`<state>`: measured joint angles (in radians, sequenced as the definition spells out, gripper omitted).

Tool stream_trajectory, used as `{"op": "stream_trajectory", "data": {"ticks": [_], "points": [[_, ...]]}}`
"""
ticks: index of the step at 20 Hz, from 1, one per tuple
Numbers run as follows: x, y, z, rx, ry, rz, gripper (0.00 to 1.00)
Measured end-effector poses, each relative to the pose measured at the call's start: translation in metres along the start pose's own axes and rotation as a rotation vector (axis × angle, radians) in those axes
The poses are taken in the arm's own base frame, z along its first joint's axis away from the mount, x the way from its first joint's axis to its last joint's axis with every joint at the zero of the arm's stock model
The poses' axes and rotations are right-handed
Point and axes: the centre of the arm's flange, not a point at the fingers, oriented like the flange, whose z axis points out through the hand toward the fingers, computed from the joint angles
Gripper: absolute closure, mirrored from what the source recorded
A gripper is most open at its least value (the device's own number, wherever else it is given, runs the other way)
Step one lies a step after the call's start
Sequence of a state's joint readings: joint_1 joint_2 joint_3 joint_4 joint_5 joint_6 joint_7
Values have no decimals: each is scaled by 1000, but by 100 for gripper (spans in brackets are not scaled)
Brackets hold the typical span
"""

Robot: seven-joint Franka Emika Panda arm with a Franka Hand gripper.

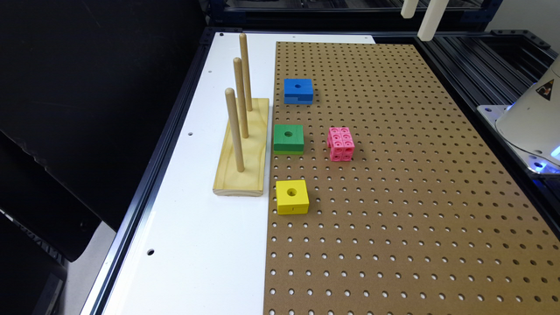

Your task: Pick up blue block.

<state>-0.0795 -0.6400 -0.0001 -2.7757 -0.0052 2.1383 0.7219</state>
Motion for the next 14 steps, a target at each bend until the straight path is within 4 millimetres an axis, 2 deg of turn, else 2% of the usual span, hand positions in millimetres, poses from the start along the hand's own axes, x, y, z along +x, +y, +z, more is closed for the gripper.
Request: {"op": "stream_trajectory", "data": {"ticks": [14], "points": [[6, 7, -2, 6, 9, 6, 0]]}}
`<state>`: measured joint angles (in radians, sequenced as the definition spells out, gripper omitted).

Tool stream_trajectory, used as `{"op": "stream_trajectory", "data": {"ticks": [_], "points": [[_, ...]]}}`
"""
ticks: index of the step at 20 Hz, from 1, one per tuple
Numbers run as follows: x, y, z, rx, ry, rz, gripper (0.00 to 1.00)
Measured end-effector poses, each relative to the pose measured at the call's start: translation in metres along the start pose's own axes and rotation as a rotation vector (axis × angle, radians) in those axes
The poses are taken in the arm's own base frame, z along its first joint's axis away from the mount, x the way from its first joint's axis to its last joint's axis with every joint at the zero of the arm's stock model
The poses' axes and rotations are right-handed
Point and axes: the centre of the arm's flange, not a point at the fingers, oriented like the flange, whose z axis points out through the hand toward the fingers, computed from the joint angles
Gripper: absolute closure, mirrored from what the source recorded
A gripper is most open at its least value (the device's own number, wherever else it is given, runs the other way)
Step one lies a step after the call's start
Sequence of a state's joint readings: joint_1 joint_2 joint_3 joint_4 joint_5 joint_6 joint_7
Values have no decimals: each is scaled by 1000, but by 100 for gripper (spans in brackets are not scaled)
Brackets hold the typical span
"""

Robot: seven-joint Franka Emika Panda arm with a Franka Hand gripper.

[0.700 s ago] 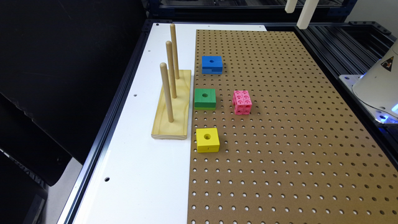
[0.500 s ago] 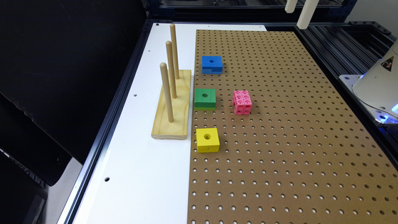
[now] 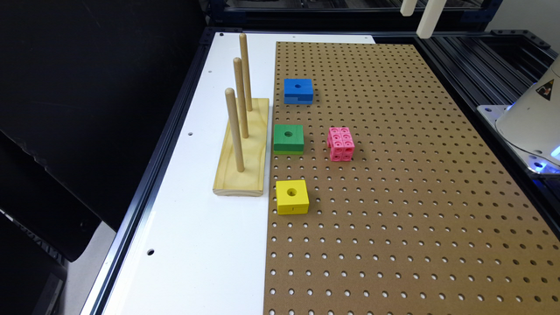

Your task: Pick up blue block.

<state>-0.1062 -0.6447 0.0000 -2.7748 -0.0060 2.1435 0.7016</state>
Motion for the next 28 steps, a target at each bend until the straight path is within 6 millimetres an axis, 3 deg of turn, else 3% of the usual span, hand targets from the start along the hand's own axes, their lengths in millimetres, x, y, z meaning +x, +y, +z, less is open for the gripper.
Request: {"op": "stream_trajectory", "data": {"ticks": [16, 28], "points": [[24, 6, 4, 22, 31, 2, 0], [67, 0, 2, 16, 26, 2, 0]]}}
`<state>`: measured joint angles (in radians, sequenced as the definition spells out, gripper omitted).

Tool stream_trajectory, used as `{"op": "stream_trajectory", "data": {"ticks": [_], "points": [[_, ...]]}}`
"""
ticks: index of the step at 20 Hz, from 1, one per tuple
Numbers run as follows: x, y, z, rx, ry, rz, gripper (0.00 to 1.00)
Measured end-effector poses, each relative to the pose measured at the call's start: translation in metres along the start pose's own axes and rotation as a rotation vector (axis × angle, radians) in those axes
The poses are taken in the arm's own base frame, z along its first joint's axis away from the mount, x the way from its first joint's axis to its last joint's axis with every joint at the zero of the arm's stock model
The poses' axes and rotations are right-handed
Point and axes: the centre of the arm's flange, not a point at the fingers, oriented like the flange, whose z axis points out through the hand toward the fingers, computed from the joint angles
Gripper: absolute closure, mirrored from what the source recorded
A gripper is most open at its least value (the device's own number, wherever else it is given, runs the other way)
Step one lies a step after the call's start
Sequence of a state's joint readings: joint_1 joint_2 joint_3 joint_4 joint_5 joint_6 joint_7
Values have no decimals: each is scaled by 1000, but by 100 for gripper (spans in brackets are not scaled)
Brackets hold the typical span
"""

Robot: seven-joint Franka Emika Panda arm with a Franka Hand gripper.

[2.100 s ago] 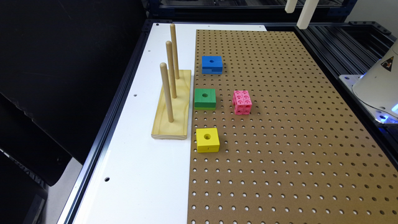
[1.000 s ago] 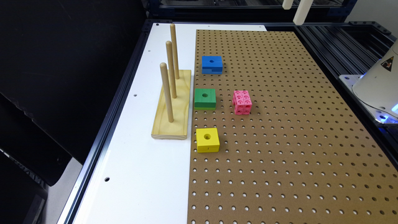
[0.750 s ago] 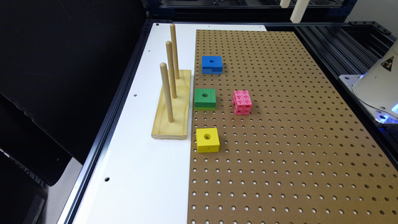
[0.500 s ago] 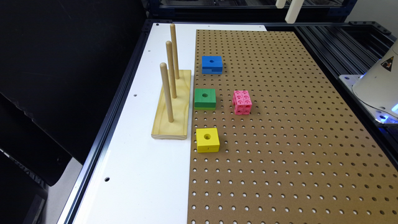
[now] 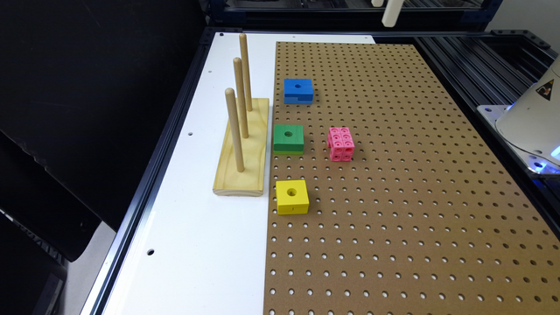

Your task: Pick up blue block.

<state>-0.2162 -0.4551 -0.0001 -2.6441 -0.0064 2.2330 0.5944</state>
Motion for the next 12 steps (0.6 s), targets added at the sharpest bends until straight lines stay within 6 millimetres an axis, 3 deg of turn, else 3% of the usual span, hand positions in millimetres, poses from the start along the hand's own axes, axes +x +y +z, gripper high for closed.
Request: {"op": "stream_trajectory", "data": {"ticks": [12], "points": [[30, -2, -1, -5, -3, 2, 0]]}}
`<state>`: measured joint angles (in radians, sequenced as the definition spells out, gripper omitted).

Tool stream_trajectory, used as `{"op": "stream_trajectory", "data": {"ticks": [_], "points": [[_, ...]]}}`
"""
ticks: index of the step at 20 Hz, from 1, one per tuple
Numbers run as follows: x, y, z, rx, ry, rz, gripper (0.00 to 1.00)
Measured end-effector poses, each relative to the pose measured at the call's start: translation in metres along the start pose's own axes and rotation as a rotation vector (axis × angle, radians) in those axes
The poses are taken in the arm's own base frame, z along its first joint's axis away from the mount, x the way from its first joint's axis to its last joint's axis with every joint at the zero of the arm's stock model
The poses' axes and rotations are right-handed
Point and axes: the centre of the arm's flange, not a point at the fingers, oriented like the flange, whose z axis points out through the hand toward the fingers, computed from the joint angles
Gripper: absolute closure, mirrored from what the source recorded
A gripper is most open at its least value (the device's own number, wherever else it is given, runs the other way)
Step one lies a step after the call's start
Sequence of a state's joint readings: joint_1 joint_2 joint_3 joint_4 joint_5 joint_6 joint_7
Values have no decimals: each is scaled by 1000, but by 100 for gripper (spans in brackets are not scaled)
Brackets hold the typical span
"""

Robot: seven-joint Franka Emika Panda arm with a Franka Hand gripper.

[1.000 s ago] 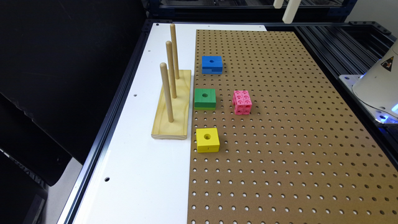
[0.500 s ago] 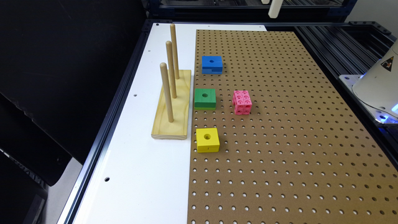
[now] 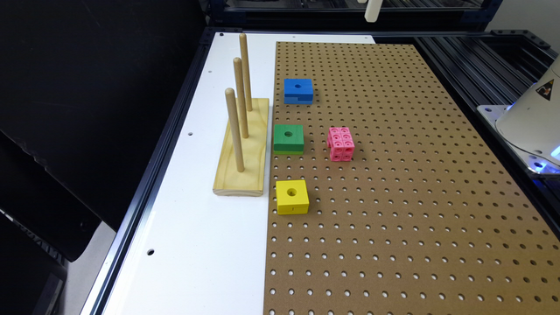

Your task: Pick up blue block.

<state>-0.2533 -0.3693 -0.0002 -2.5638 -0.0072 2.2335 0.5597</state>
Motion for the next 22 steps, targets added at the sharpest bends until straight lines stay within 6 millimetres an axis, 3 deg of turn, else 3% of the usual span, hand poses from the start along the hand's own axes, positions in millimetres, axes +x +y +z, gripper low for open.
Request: {"op": "stream_trajectory", "data": {"ticks": [9, 22], "points": [[33, -4, 4, -6, -8, 1, 0], [52, -2, 4, -6, -7, 2, 0]]}}
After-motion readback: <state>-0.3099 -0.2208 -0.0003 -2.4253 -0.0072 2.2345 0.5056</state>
